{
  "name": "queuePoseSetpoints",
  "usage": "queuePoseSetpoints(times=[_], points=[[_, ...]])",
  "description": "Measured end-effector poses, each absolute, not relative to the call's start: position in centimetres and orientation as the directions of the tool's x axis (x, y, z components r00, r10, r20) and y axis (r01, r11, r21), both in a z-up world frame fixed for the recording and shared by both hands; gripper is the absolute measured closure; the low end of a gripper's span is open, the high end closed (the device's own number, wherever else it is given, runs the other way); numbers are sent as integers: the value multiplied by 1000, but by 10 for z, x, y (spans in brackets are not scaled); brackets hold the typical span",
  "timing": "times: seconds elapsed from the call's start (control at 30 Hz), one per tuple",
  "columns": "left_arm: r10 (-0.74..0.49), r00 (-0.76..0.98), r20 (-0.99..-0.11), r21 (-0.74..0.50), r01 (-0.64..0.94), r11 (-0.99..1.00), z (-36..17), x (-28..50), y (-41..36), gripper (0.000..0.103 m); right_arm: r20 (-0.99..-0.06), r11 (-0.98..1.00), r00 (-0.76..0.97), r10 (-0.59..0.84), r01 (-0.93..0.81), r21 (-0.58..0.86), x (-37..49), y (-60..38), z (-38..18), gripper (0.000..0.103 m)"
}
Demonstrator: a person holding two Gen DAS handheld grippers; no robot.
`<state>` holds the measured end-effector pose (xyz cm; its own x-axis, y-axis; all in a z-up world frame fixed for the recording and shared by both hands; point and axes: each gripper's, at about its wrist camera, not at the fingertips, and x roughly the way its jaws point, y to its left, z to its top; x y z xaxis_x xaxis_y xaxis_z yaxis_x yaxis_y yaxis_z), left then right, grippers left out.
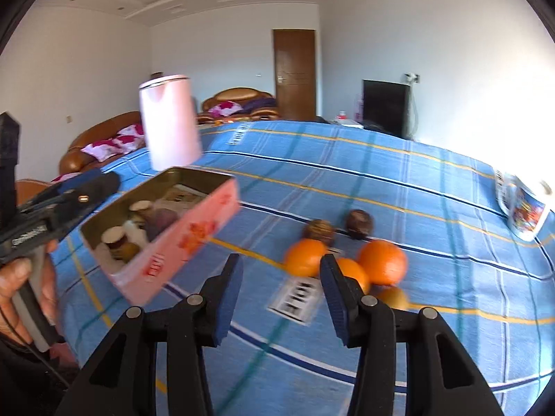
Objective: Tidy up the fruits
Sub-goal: 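Move both tools back over the remaining fruits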
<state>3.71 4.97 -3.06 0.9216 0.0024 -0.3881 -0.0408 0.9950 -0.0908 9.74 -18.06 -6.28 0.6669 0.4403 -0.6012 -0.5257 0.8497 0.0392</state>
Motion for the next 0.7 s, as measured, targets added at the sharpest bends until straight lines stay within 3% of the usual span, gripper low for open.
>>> queuePoseSetpoints(times=[0.2, 0.33, 0.43, 0.5, 0.7], points=[[-135, 882, -452, -125, 88, 988, -25, 66, 3, 9, -685, 927, 664, 299, -374, 42, 134, -234, -75, 55], [-122, 885, -450, -75, 98, 992, -18, 76, -23, 9, -717, 923, 629, 301, -382, 53, 143, -234, -82, 55], [-108, 891, -441, -37, 103, 994, -16, 83, -38, 1, -731, 917, 606, 313, -393, 67, 148, -231, -87, 55], [-117, 890, -442, -27, 117, 993, -17, 89, -47, 0, -747, 916, 586, 315, -392, 79, 150, -232, -92, 55], [-184, 856, -484, -15, 202, 979, -32, 109, -74, 0, -773, 905, 533, 344, -408, 121, 155, -230, -99, 70]])
